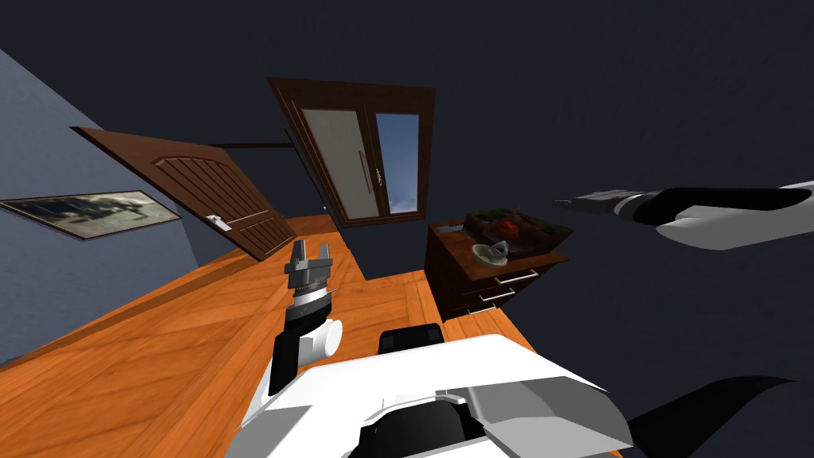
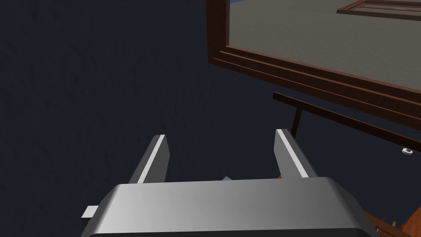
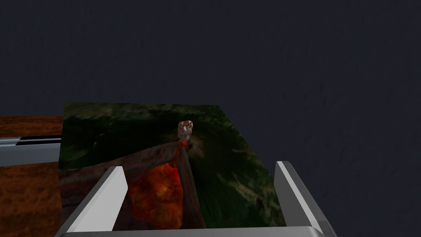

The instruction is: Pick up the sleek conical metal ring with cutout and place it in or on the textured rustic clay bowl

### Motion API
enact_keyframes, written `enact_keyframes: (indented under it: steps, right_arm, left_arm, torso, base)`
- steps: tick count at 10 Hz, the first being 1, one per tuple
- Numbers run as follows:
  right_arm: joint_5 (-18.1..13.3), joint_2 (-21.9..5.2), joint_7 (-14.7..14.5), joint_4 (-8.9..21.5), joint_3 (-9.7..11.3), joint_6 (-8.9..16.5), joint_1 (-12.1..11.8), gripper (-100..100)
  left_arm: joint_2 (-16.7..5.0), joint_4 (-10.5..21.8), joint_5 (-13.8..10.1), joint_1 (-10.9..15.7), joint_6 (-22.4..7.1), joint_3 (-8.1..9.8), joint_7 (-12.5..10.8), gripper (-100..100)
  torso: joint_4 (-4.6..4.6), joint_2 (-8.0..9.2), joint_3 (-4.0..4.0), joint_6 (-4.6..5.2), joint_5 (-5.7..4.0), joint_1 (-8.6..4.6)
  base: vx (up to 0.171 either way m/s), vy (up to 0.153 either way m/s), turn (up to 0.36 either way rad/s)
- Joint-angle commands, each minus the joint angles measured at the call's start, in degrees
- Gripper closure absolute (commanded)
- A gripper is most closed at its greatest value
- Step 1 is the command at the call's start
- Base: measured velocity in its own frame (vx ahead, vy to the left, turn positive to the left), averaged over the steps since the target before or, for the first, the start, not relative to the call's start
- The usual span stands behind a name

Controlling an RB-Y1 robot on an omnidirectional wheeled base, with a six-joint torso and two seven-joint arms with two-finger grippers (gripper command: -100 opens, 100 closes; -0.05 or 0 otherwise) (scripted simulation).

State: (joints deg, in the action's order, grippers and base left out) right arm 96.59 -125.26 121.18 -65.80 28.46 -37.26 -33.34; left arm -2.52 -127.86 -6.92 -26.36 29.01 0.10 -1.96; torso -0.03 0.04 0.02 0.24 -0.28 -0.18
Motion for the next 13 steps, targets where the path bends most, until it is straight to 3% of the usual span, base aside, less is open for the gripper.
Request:
enact_keyframes:
  steps: [1,2,4,6,9,10,11,13]
  right_arm:
    - [-1.78,2.86,-2.86,2.60,-2.86,2.86,2.86,-100]
    - [-1.78,4.84,-4.63,2.60,-3.92,4.62,4.12,-100]
    - [-1.78,7.90,-7.87,2.60,-3.92,7.80,7.45,-100]
    - [-1.78,7.90,-9.18,2.60,-3.92,11.10,10.77,-100]
    - [-1.78,7.90,-9.18,2.60,-3.92,14.63,11.43,-100]
    - [-3.46,10.69,-12.27,5.07,-6.65,16.92,14.32,-100]
    - [-3.46,12.54,-12.83,5.07,-7.83,18.79,15.60,-100]
    - [-3.46,15.93,-15.32,5.07,-7.83,22.30,18.97,-100]
  left_arm:
    - [0.00,0.00,0.00,0.00,0.00,0.00,0.00,0]
    - [0.00,0.00,0.00,0.00,0.00,0.00,0.00,0]
    - [0.00,0.00,0.00,0.00,0.00,0.00,0.00,0]
    - [0.00,0.00,0.00,0.00,0.00,0.00,0.00,0]
    - [0.00,0.00,0.00,0.00,0.00,0.00,0.00,0]
    - [0.00,0.00,0.00,0.00,0.00,0.00,0.00,0]
    - [0.00,0.00,0.00,0.00,0.00,0.00,0.00,0]
    - [0.00,0.00,0.00,0.00,0.00,0.00,0.00,0]
  torso:
    - [0.00,0.00,0.00,0.00,0.00,0.00]
    - [0.04,0.15,0.09,0.02,-0.02,-0.07]
    - [0.05,0.19,0.12,0.02,-0.04,-0.10]
    - [0.01,0.03,0.02,0.00,0.00,0.00]
    - [0.00,-0.01,-0.01,0.00,0.00,0.01]
    - [0.00,0.00,0.00,0.00,0.01,0.01]
    - [0.04,0.16,0.09,0.03,-0.01,-0.05]
    - [0.05,0.18,0.11,0.01,-0.04,-0.09]
  base:
    - [-0.049,-0.015,-0.044]
    - [-0.063,-0.026,-0.032]
    - [-0.021,-0.008,0.002]
    - [0.003,0.001,0.000]
    - [0.000,0.000,0.000]
    - [-0.054,-0.012,-0.055]
    - [-0.066,-0.022,-0.029]
    - [-0.019,-0.010,0.006]
